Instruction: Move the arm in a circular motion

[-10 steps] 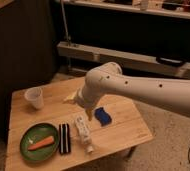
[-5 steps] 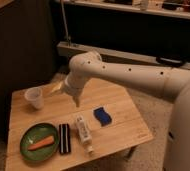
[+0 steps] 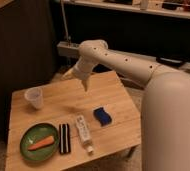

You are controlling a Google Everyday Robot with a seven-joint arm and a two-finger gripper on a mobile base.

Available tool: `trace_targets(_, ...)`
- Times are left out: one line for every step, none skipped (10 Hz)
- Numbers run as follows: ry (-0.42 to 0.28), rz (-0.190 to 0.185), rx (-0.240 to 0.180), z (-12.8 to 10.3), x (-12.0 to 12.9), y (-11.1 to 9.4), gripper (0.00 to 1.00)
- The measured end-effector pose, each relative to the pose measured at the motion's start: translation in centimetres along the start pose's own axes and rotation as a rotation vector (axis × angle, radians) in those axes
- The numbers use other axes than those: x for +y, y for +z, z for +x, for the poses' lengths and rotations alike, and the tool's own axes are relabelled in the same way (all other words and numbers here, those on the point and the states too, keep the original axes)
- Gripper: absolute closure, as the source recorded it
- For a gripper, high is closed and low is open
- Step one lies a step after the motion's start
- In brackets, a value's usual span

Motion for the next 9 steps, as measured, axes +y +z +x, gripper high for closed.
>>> trace_targets(0.046,0.0,0.019,1.3,2.2,-0.7,0.2)
trace_targets(0.086,0.0,0.036,2.1,4.3,-1.5,0.2)
trace_targets(0.125,-0.001,0.055,2.4,6.6,-2.5,0.2)
trace_targets(0.17,-0.004,0.076,2.3,9.3,-3.8,0.2)
trace_targets(0.196,-0.007,0.087,1.6,11.4,-4.8,0.2)
trace_targets(0.213,-0.007,0.093,0.8,12.8,-5.6,0.2)
trace_targets(0.221,-0.004,0.089,-1.2,14.0,-6.3,0.2)
trace_targets(0.218,-0.002,0.079,-3.3,14.5,-6.8,0.2)
trace_targets(0.212,-0.003,0.069,-5.2,14.6,-7.0,0.2)
